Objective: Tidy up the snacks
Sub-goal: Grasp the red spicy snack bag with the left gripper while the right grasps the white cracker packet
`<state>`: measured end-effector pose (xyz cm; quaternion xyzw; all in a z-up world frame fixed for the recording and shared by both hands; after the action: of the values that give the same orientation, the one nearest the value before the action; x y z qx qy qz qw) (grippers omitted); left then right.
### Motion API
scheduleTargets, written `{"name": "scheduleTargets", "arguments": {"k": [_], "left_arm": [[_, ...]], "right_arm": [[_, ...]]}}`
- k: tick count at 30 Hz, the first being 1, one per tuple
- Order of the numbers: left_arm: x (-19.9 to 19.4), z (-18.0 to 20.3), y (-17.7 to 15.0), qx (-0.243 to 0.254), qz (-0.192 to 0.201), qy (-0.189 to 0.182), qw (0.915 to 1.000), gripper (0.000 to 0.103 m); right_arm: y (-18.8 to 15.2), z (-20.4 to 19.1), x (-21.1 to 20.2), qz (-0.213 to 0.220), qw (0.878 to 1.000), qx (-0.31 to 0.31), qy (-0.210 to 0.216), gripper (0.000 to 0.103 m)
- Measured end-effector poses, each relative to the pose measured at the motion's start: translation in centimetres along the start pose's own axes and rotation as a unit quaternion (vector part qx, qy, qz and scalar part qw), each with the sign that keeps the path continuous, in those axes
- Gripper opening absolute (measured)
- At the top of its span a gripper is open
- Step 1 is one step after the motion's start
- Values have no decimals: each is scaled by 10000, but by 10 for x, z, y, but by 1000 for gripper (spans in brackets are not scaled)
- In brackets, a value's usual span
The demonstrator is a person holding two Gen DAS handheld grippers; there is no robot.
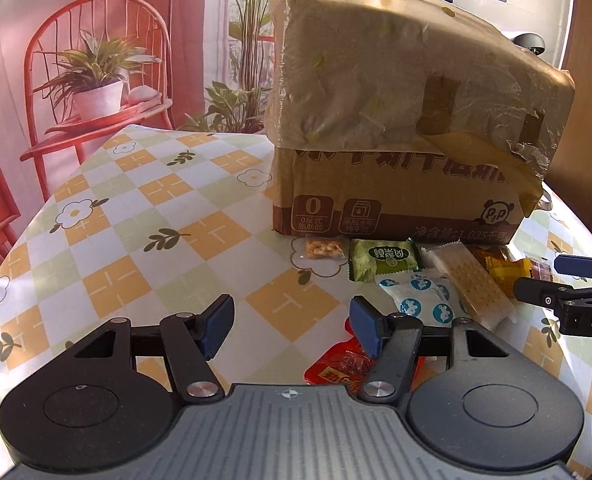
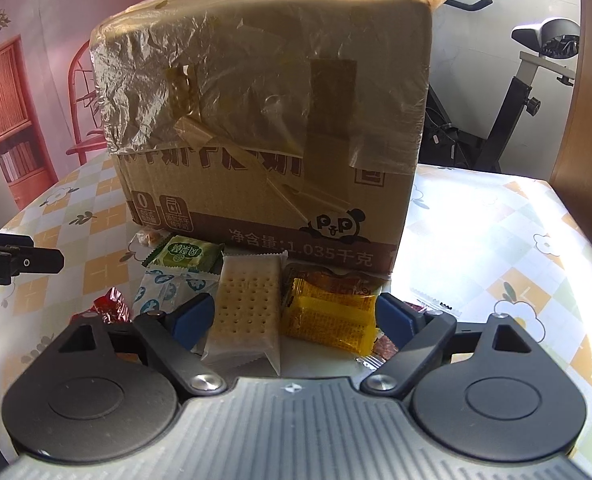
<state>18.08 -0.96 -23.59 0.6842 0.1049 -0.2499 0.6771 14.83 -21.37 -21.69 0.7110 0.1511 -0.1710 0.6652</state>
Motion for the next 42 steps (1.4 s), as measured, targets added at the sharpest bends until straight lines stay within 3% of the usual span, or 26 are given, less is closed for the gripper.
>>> {"name": "scheduleTargets", "arguments": {"k": [5, 16, 27, 33, 36, 37, 38, 40, 41, 42], "left_arm": [[1, 7, -11, 4, -103, -164, 9998, 66], [5, 46, -40, 432, -438, -1082, 9922, 67], [31, 43, -41, 857, -468, -920, 9910, 68], [47, 41, -36, 888, -410, -943, 9907, 80], [52, 40, -33, 874, -363, -941, 9911, 81], [52, 40, -33, 866, -355, -934, 9912, 80], [52, 40, -33, 846, -327, -921, 9916, 71], [47, 38, -30, 740, -269, -960, 9923, 64], [45, 36, -29, 669, -219, -948, 9930, 54], [43, 33, -27, 540, -225, -965, 9936, 51]], "right_arm": [[-11, -1, 1, -150, 9998, 43, 108, 81], [-17, -10, 2, -148, 9997, 72, 173, 80], [-21, -10, 1, -187, 9996, 115, 171, 80], [-22, -10, 2, -207, 9995, 167, 160, 80], [-21, -11, 2, -218, 9995, 132, 174, 79], [-21, -12, 3, -209, 9996, 107, 179, 79], [-20, -12, 3, -196, 9996, 92, 187, 79], [-19, -13, 4, -188, 9996, 70, 214, 77], [-19, -14, 5, -200, 9995, 62, 250, 76], [-19, -16, 6, -221, 9993, 57, 304, 71]]}}
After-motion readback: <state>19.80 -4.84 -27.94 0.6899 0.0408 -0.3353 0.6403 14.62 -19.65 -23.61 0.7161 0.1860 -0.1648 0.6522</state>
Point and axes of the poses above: each gripper's, at about its wrist camera, not at the fingertips, and x roughly the way its jaws point, z to its right, y to its top, the point moved 9 cm from there along x, roughly the way its jaws point, and after that the axes turned 14 degrees about z, right-handed, at the moved point
